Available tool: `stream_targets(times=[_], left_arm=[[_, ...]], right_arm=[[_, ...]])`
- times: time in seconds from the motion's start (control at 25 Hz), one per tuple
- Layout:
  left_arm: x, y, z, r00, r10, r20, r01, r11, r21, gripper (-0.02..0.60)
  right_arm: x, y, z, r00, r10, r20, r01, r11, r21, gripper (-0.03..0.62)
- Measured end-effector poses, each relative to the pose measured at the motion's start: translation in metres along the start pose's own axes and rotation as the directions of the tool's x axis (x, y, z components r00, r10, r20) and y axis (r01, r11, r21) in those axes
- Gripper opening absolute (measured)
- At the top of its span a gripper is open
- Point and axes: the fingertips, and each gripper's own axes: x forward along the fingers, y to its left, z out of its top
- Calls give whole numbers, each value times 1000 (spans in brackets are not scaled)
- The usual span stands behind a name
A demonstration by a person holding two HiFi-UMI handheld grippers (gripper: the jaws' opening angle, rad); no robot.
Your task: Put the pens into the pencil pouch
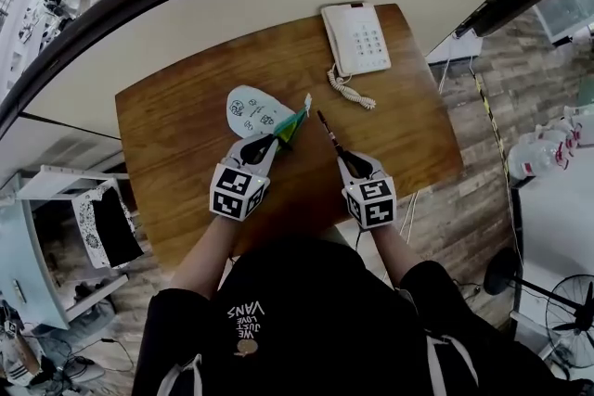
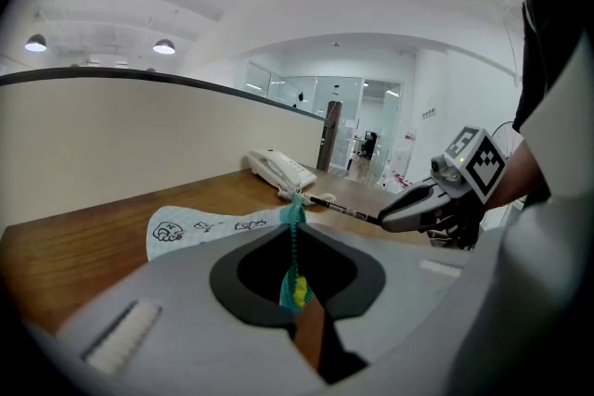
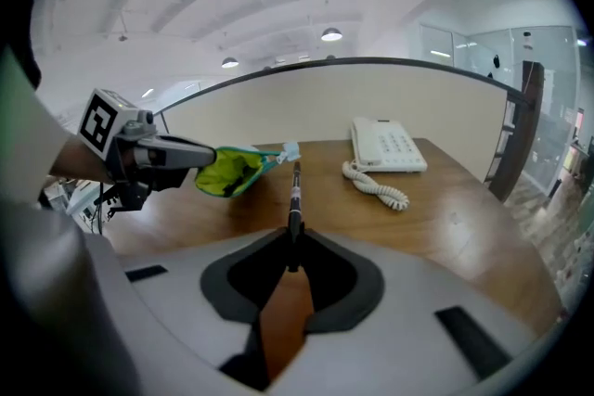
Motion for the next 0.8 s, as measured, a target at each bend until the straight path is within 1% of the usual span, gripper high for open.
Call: stream_targets(times=[0.12, 0.36, 0.64, 0.8], left_arm=[[1, -1, 0, 1000, -7, 3, 7, 1000, 2, 31], [2, -3, 0, 1000, -21, 5, 21, 1000, 14, 31], [2, -18, 1, 998, -63, -5, 63, 996, 61, 31], [2, -26, 3, 997, -77, -1, 77, 994, 71, 31]], right_arm=[[-6, 19, 1, 999, 37, 2, -37, 999, -20, 67], [-12, 38, 2, 998, 70, 4, -70, 997, -20, 67], [-8, 53, 1, 992, 111, -57, -116, 989, -88, 67], [0, 56, 5, 986, 132, -99, -144, 981, -128, 67]])
